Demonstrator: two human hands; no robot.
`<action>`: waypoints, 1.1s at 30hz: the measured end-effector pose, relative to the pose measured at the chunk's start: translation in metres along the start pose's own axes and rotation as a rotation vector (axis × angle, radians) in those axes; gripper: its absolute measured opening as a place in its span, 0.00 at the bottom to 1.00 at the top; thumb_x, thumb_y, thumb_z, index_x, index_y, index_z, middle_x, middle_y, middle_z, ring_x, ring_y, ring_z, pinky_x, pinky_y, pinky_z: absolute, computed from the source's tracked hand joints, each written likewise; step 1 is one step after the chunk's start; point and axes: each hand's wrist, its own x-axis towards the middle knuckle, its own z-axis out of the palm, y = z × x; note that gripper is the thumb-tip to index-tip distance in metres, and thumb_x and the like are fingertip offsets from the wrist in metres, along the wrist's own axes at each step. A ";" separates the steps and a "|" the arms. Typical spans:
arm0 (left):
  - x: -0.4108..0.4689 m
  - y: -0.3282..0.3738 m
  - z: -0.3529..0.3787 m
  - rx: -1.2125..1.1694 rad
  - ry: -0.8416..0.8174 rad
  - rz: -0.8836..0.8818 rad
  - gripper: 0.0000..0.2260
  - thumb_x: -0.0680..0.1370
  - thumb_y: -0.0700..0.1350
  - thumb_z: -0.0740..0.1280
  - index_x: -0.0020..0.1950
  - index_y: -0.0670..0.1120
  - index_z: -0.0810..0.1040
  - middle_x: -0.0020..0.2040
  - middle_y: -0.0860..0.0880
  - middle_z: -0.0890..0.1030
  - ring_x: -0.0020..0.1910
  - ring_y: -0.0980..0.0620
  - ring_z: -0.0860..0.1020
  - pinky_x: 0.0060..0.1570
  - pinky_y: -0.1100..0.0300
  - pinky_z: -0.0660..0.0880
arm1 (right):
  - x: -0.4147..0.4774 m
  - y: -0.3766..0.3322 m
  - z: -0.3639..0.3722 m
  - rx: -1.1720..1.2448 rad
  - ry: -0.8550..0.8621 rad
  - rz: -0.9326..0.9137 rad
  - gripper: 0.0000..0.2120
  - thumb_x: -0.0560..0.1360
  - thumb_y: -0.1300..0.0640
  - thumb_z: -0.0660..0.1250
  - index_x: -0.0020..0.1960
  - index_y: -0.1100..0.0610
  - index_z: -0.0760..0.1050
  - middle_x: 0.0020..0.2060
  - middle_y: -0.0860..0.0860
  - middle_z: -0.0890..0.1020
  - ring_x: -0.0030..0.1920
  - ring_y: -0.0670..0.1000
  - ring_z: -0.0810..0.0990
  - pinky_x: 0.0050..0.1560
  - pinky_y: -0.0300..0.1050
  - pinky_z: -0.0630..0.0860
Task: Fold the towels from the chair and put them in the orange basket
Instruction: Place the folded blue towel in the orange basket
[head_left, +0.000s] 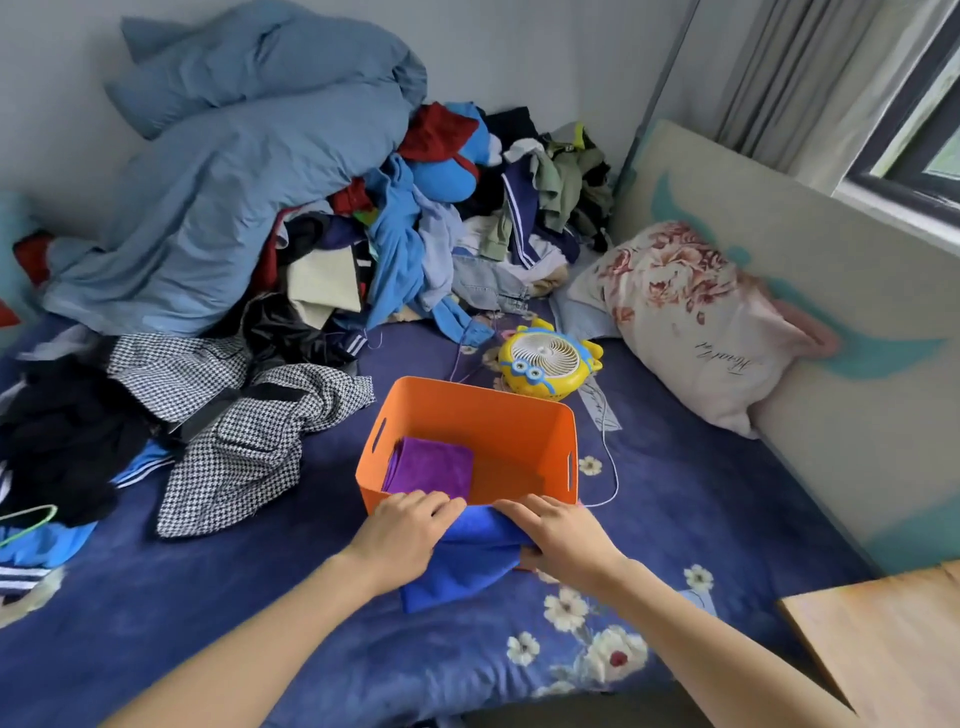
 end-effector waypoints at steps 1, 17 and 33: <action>0.013 -0.010 0.002 0.005 0.029 0.008 0.24 0.58 0.37 0.62 0.54 0.48 0.68 0.37 0.53 0.80 0.29 0.52 0.78 0.26 0.65 0.74 | 0.011 0.011 -0.001 0.005 0.013 0.009 0.34 0.53 0.52 0.73 0.58 0.48 0.68 0.38 0.44 0.82 0.33 0.46 0.81 0.23 0.33 0.71; 0.164 -0.092 0.074 -0.207 -0.341 0.040 0.23 0.72 0.34 0.58 0.66 0.46 0.67 0.57 0.46 0.77 0.53 0.43 0.76 0.50 0.51 0.75 | 0.087 0.126 0.035 0.110 -0.262 0.416 0.27 0.65 0.52 0.56 0.64 0.44 0.64 0.51 0.45 0.81 0.48 0.50 0.81 0.38 0.43 0.77; 0.220 -0.118 0.149 -0.326 -0.377 -0.221 0.26 0.70 0.32 0.61 0.68 0.43 0.71 0.68 0.44 0.72 0.67 0.47 0.71 0.63 0.58 0.69 | 0.147 0.201 0.089 -0.061 -0.337 0.392 0.27 0.60 0.60 0.76 0.59 0.55 0.76 0.43 0.53 0.81 0.39 0.56 0.80 0.25 0.43 0.71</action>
